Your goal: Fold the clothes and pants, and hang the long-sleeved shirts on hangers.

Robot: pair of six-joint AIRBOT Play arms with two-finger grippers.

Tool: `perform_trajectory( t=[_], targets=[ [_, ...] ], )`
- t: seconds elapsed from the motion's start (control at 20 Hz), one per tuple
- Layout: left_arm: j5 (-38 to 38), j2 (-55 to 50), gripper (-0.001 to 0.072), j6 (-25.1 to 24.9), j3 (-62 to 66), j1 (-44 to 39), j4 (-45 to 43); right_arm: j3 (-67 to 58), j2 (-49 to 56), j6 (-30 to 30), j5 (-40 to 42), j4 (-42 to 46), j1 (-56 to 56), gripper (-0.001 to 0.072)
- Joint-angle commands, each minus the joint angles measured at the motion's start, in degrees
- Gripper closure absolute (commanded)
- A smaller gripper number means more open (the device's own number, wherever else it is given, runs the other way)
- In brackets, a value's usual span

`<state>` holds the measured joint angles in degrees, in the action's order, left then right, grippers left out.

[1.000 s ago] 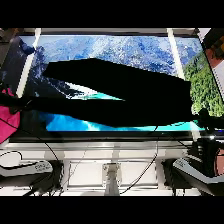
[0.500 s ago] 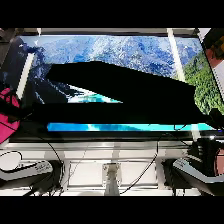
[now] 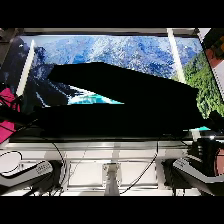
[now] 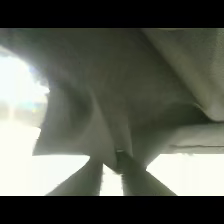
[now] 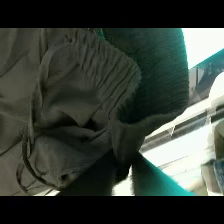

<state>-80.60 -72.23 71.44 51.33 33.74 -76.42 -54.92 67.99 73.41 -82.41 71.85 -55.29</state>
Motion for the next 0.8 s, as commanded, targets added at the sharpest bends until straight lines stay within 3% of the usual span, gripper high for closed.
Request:
perform_trajectory(
  t=[0.0, 0.1, 0.25, 0.35, 0.45, 0.55, 0.7, 0.75],
  targets=[
    [0.55, 6.19, 0.0332, 6.97, -0.44, 0.42, -7.15, -0.20, 0.02, 3.56, -0.46, 1.53, -0.02, 0.0302],
    [3.76, 10.43, 0.0331, 8.11, -0.31, 0.42, -7.67, -1.60, 0.02, 3.89, 0.70, 1.92, -0.02, 0.0303],
    [13.00, 14.62, 0.0333, 9.33, -0.26, 0.42, 2.25, -7.15, 0.02, 5.95, 1.77, 1.33, -0.02, 0.0303],
    [19.54, 13.77, 0.0333, 10.10, -0.28, 0.11, 17.35, -11.02, 0.00, 9.03, 4.15, -1.20, -0.02, 0.0303],
    [25.29, 10.40, 0.0354, 5.20, -0.26, -1.95, 33.55, -12.46, 0.02, 9.62, 8.41, -7.93, 0.00, 0.0303],
    [32.06, 5.20, 0.0359, 0.44, -0.26, -6.34, 43.28, -12.39, 0.17, 9.79, 12.15, -14.34, 0.55, 0.0301],
    [45.55, -4.79, 0.0345, 0.07, -0.26, -13.25, 50.56, -12.41, 0.48, 10.95, 16.09, -16.57, 3.37, 0.0174],
    [48.92, -8.02, 0.0345, 0.04, -0.22, -14.84, 54.77, -12.41, 0.48, 12.07, 17.05, -16.57, 4.42, 0.0164]
  ],
)
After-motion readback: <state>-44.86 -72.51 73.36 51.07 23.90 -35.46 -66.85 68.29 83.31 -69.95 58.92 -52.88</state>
